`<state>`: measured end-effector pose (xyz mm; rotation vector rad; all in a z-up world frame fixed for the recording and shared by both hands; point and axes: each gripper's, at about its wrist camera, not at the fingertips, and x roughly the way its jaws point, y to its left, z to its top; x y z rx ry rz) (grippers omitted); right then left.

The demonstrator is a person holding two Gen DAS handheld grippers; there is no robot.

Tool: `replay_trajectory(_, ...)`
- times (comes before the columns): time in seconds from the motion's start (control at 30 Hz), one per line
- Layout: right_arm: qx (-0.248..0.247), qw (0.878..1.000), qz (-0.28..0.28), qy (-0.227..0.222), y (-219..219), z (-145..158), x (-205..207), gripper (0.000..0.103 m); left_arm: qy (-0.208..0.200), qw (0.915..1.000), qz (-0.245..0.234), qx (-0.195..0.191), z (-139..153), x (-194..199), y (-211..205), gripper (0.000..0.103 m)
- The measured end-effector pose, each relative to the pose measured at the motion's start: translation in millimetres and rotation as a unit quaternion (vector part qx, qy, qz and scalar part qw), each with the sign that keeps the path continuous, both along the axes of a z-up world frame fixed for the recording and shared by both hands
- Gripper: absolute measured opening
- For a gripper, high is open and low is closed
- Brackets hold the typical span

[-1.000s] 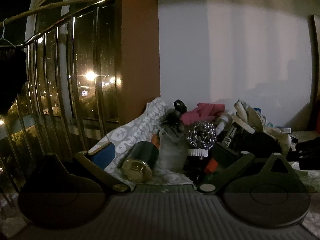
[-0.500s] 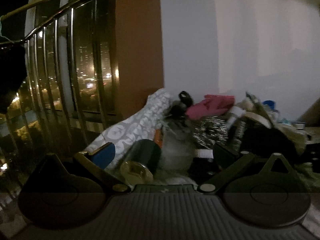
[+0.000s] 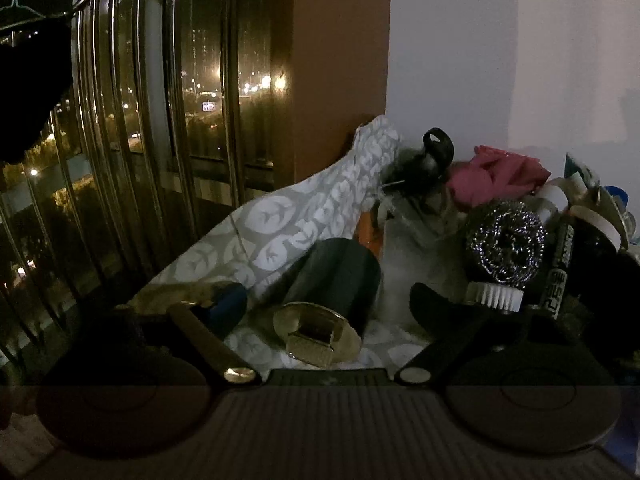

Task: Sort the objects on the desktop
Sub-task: 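Grasp the round metal grater with the left tool while the right tool reaches toward the silver knob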

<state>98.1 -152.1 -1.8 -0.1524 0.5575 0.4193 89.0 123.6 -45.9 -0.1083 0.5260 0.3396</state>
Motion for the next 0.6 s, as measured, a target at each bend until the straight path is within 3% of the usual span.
replay_trajectory(0.07, 0.002, 1.000, -0.002, 0.000, 0, 0, -1, 0.021, 0.008, 0.9999, -0.001, -0.009, -1, 4, 2, 0.081)
replay_trajectory(0.17, 0.003, 1.000, -0.005, 0.000, 0, 1, -1, 0.021, 0.026, 0.9994, 0.002, -0.022, -3, 10, 7, 0.057)
replay_trajectory(0.2, 0.005, 1.000, -0.007, 0.000, 0, 2, -2, 0.020, 0.030, 0.9992, -0.001, -0.026, -3, 10, 8, 0.054)
replay_trajectory(0.6, 0.002, 0.999, -0.015, -0.028, -4, 9, -11, 0.020, -0.002, 1.0000, -0.009, 0.003, 2, -3, -7, 0.048)
